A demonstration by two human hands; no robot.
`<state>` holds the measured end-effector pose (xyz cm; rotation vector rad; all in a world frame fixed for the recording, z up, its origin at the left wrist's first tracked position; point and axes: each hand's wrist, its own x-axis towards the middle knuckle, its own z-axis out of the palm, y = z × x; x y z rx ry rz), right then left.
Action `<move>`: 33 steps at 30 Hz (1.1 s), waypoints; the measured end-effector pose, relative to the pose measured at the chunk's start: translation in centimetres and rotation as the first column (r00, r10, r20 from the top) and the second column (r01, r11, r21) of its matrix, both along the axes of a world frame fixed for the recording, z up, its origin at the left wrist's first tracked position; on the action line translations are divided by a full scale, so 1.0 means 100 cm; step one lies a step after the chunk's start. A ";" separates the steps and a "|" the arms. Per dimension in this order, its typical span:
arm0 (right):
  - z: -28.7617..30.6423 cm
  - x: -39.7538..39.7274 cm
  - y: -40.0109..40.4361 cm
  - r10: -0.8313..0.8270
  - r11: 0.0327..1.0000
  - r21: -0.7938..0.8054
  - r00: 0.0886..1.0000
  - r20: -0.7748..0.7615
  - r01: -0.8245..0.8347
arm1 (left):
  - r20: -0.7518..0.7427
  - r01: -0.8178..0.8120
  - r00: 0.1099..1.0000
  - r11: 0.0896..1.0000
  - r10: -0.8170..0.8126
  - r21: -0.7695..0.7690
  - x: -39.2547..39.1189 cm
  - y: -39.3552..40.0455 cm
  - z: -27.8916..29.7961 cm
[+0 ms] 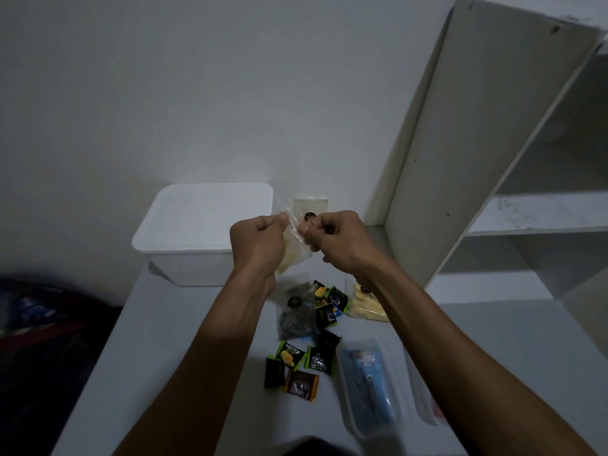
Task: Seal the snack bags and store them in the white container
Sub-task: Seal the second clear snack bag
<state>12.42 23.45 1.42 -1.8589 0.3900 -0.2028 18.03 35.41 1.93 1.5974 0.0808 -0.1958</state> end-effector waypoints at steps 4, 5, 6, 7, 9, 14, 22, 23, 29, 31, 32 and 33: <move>-0.010 0.001 0.004 -0.031 0.998 -0.054 0.999 0.039 0.033 | 0.013 0.018 1.000 0.999 -0.019 0.033 0.000 0.003 0.001; -0.011 0.001 0.005 -0.035 0.997 -0.061 0.998 0.052 0.038 | 0.017 0.039 0.999 0.998 -0.040 0.057 -0.002 0.003 0.000; -0.013 0.002 0.006 -0.039 0.997 -0.068 0.997 0.060 0.043 | 0.017 0.061 0.998 0.995 -0.062 0.081 -0.003 0.003 -0.002; -0.015 0.003 0.006 -0.043 0.996 -0.079 0.997 0.063 0.048 | 0.013 0.076 0.997 0.992 -0.077 0.099 -0.004 0.004 -0.003; -0.018 0.004 0.006 -0.049 0.994 -0.097 0.997 0.058 0.054 | -0.006 0.083 0.997 0.991 -0.082 0.104 -0.005 0.004 -0.006; -0.026 0.003 0.010 -0.122 0.993 -0.008 0.992 0.029 0.122 | -0.041 0.084 0.996 0.989 -0.079 0.125 -0.005 0.005 -0.010; -0.017 -0.002 0.011 -0.034 0.988 -0.151 0.999 0.003 0.034 | 0.012 0.054 0.998 0.992 -0.056 0.111 0.000 0.019 -0.019; -0.011 -0.004 0.009 0.003 0.983 -0.182 1.000 -0.009 -0.004 | 0.039 0.052 0.998 0.992 -0.057 0.115 0.004 0.024 -0.020; 0.020 -0.014 0.002 0.218 0.929 -0.277 0.967 -0.131 -0.247 | 0.214 0.357 0.902 0.926 -0.376 0.123 0.027 0.055 -0.029; 0.026 -0.016 0.006 0.204 0.935 -0.270 0.972 -0.120 -0.229 | 0.221 0.349 0.907 0.933 -0.359 0.085 0.028 0.062 -0.029; 0.025 -0.017 0.008 0.179 0.949 -0.245 0.979 -0.101 -0.199 | 0.198 0.327 0.923 0.944 -0.331 0.052 0.029 0.066 -0.030; 0.023 -0.019 0.012 0.139 0.967 -0.205 0.987 -0.080 -0.153 | 0.156 0.304 0.941 0.953 -0.301 0.007 0.030 0.069 -0.033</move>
